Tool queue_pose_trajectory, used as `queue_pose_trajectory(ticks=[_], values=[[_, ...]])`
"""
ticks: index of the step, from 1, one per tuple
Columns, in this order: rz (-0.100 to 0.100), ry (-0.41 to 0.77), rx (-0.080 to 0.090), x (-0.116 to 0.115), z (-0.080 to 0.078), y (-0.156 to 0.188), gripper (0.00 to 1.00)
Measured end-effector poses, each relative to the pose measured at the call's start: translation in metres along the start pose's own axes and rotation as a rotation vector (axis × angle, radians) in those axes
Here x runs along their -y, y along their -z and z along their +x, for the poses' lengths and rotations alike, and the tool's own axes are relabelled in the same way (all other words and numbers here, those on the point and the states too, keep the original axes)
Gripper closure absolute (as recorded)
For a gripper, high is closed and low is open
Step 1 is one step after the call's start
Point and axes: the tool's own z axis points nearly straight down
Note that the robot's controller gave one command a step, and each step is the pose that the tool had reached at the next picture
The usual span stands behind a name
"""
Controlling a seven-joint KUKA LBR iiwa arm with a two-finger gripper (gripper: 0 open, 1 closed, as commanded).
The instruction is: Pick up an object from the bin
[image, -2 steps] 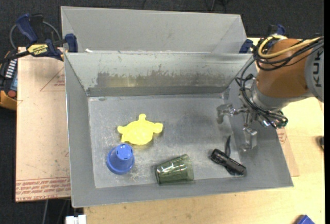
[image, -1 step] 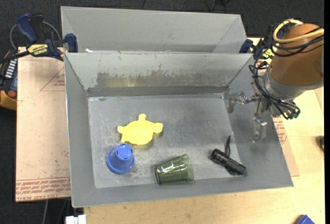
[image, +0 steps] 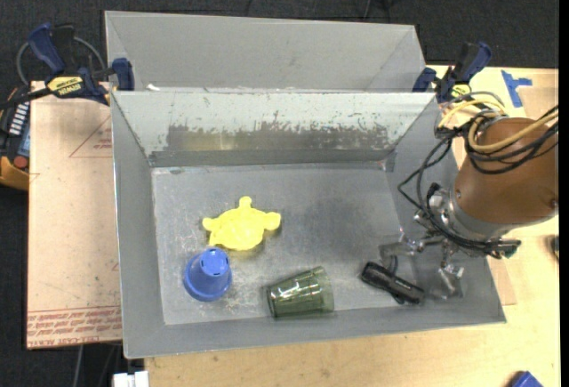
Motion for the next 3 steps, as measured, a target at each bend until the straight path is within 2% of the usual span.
queue_pose_trajectory(ticks=[1,2,3], values=[[-0.005,-0.007,0.021,0.022,-0.023,-0.029,0.0],[0.001,-0.044,0.004,-0.003,-0.004,-0.029,1.0],[0.001,-0.043,0.004,-0.003,-0.004,-0.029,1.0]])
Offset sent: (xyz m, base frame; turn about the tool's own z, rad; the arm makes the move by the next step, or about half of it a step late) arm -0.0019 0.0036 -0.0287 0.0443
